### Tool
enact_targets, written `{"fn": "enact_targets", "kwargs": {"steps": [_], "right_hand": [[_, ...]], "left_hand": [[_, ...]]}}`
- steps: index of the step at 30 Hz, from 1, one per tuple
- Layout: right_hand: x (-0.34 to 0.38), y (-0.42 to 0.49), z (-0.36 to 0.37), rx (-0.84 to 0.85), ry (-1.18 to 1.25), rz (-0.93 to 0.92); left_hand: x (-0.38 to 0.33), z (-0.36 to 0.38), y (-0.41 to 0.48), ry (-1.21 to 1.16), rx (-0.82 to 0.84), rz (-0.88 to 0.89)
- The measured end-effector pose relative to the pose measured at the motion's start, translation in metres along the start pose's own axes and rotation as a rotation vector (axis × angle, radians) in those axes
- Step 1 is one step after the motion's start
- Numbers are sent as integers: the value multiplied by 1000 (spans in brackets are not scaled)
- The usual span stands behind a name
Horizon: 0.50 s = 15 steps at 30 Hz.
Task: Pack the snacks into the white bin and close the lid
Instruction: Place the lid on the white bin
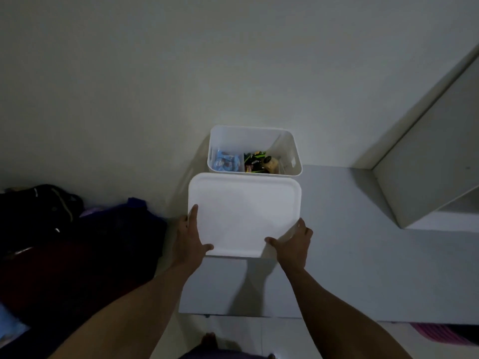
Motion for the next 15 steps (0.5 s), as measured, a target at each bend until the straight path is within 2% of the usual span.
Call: {"fn": "enact_targets", "kwargs": {"steps": [9, 15], "right_hand": [[54, 65, -28, -152, 62, -153], [73, 103, -31, -195, 145, -193]], "left_hand": [[-62, -22, 41, -79, -131, 134], [-91, -31, 69, -179, -177, 155]]}}
Point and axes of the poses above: each hand's wrist, its own y-axis towards the middle knuckle, its own z-axis out of the palm, x = y × z, the point moved 3 cm from there along y, towards the middle knuckle, and after that the axes turned 13 degrees about -z, right-handed, at the moved point
